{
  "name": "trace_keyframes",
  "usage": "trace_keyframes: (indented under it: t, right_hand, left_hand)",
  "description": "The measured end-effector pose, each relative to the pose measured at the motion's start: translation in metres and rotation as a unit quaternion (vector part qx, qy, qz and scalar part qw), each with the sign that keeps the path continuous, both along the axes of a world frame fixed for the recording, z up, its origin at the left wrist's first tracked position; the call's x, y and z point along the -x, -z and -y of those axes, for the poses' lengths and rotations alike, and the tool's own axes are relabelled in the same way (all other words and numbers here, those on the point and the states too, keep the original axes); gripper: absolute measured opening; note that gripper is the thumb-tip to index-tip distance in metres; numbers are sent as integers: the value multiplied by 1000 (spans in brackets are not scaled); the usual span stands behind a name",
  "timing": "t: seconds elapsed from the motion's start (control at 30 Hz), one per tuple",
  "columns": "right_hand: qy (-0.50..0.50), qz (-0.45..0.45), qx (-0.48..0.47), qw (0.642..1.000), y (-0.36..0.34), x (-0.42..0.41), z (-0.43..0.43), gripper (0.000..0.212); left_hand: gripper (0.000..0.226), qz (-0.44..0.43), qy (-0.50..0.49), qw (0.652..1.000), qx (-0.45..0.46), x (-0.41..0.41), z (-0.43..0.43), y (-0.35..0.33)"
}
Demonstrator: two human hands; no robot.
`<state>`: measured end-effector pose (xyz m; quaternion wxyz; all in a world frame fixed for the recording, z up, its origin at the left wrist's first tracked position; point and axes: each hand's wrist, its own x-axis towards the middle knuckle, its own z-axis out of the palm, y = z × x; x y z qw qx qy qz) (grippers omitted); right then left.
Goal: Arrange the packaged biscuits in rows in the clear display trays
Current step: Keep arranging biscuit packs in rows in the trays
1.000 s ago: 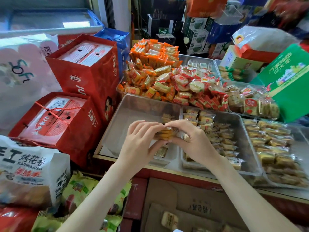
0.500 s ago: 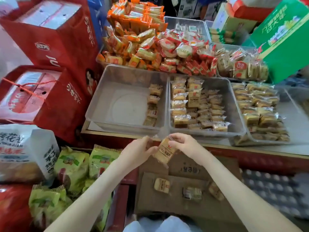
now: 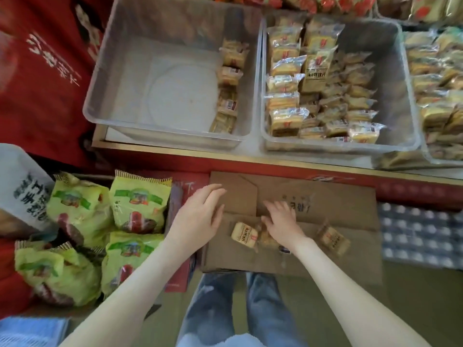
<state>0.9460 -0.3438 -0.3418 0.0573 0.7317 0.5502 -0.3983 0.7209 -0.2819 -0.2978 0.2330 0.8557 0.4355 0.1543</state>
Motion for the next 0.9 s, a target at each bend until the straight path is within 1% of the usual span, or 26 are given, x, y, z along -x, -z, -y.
trace_keyframes:
  t: [0.07, 0.1, 0.17, 0.2, 0.27, 0.3, 0.33, 0.37, 0.4, 0.43, 0.47, 0.5, 0.53, 0.57, 0.6, 0.63, 0.67, 0.7, 0.8, 0.83, 0.9]
  right_hand:
    - [-27, -32, -106, 994, -20, 7, -11, 47]
    - [-41, -61, -184, 980, -35, 11, -20, 46]
    - [-84, -113, -341, 930, -64, 20, -43, 45]
    - [-106, -115, -403, 902, -78, 25, -58, 46]
    - [-157, -79, -471, 864, -101, 30, -97, 51]
    - [-181, -59, -475, 859, -112, 34, -119, 57]
    - [-206, -42, -450, 868, -120, 39, -140, 65]
    - [-237, -26, -396, 887, -127, 45, -162, 73]
    - [-279, 1, -322, 905, -129, 50, -184, 81]
    - [-334, 54, -249, 908, -127, 54, -206, 86]
    - [-391, 119, -200, 890, -120, 56, -223, 87]
    - [-448, 179, -172, 859, -109, 57, -239, 85]
    - [-495, 224, -152, 826, -99, 58, -252, 79]
    - [-526, 254, -140, 800, -89, 60, -262, 68]
    - [-536, 270, -130, 789, -80, 60, -269, 55]
    - [-537, 268, -121, 791, -73, 62, -275, 44]
    - [-544, 268, -107, 788, -69, 66, -279, 39]
    - [-563, 273, -98, 774, -68, 68, -283, 39]
    - [-643, 302, -109, 695, -71, 71, -286, 47]
    - [-648, 296, -131, 690, -71, 69, -286, 50]
    - [-621, 266, -178, 715, -73, 64, -286, 54]
  left_hand:
    - [31, 48, -20, 997, -65, 2, -17, -13]
    - [29, 68, -32, 992, -106, 4, -30, -20]
    - [26, 77, -55, 978, -186, 12, -58, -34]
    - [27, 65, -67, 972, -215, 19, -74, -39]
    - [34, 11, -95, 966, -241, 35, -108, -45]
    - [40, -23, -108, 964, -243, 43, -125, -46]
    - [46, -55, -119, 962, -241, 51, -140, -46]
    - [51, -82, -127, 961, -234, 58, -154, -47]
    - [54, -104, -131, 960, -227, 63, -164, -47]
    - [57, -119, -133, 959, -221, 65, -170, -47]
    - [58, -128, -132, 958, -222, 66, -174, -47]
    - [57, -129, -131, 956, -227, 65, -174, -46]
    - [55, -125, -133, 955, -233, 64, -173, -45]
    - [54, -117, -137, 954, -239, 63, -172, -44]
    - [54, -109, -141, 953, -244, 63, -172, -43]
    - [54, -104, -144, 952, -248, 64, -173, -42]
    - [54, -102, -143, 952, -252, 65, -174, -42]
    - [54, -101, -142, 951, -255, 66, -175, -41]
    - [53, -99, -141, 952, -255, 66, -178, -38]
    - [53, -95, -142, 952, -254, 66, -178, -36]
    - [53, -90, -146, 954, -247, 66, -177, -34]
